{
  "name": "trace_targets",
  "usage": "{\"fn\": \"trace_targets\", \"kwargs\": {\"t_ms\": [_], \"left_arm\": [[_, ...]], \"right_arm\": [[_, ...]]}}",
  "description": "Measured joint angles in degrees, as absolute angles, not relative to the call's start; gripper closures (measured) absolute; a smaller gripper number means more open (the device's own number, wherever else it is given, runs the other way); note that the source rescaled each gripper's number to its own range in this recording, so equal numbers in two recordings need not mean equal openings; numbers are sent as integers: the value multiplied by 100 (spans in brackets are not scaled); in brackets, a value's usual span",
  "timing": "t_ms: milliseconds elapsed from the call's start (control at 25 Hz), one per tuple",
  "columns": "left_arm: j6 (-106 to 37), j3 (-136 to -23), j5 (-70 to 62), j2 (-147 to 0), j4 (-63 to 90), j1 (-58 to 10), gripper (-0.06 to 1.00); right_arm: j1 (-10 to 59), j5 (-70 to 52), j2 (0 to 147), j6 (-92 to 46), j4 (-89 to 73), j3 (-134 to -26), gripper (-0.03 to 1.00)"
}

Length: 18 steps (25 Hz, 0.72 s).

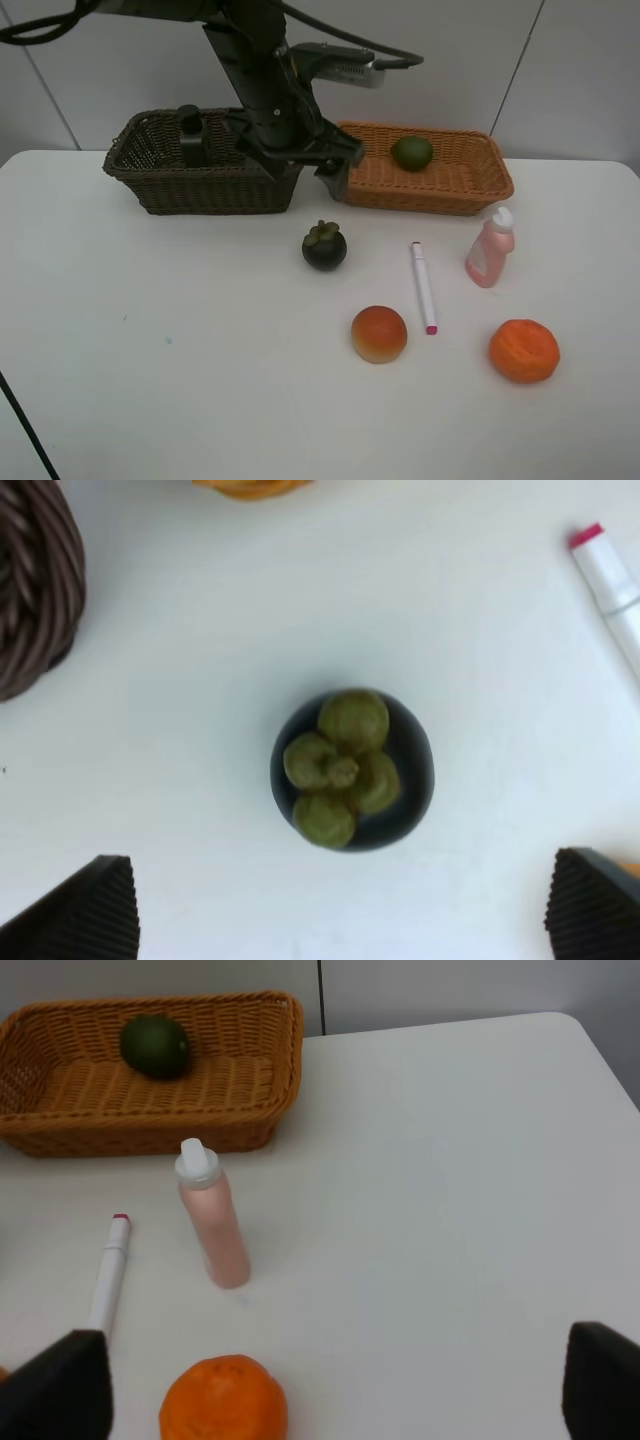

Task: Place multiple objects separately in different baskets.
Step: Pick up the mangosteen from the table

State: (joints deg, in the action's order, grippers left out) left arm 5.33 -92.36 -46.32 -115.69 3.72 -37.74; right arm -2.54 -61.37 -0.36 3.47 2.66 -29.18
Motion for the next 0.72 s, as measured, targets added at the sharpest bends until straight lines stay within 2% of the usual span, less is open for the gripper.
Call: {"fn": "trace_targets", "kwargs": {"t_ms": [720], "left_arm": [[400,-9236,-3670,-12653,386,-3990,-6]], "right_arm": [[-254,-6137,-36,347,266,-2918,-3]]}}
